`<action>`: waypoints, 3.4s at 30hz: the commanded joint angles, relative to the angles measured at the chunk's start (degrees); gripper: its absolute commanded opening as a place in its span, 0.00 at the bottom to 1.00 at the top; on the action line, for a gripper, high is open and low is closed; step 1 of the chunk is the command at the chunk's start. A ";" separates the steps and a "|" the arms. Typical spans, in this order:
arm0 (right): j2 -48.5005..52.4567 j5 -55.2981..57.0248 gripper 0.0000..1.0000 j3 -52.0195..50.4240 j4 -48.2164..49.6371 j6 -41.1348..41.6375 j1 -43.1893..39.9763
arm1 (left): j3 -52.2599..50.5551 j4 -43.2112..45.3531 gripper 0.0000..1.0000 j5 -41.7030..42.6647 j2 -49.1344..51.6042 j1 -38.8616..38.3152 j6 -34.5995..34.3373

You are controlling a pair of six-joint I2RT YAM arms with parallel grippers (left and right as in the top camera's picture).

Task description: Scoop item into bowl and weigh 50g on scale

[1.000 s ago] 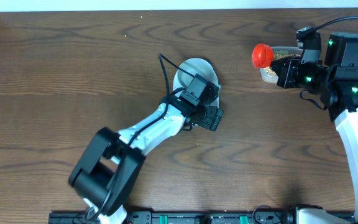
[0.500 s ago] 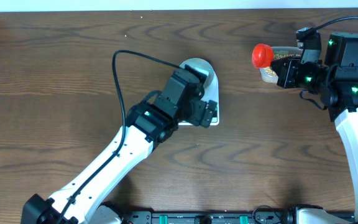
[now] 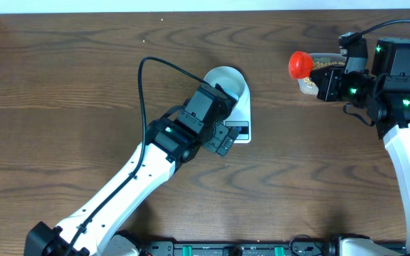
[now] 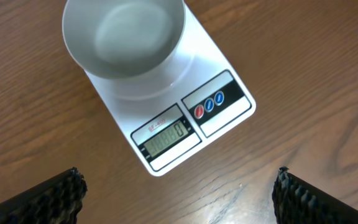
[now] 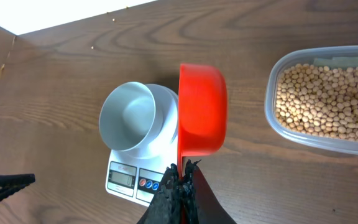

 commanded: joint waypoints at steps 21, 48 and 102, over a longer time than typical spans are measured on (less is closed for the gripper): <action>-0.55 0.76 0.01 0.87 -0.46 -1.01 -0.17 | 0.17 -2.40 0.98 -1.31 0.04 4.94 -4.07; -0.55 1.18 0.01 0.87 -1.49 -1.07 -0.17 | 0.17 -2.38 0.98 -1.31 0.04 4.94 -4.07; 12.94 9.75 0.01 24.68 -20.92 -12.85 -6.38 | 0.17 -2.40 0.98 0.15 0.04 4.94 -3.85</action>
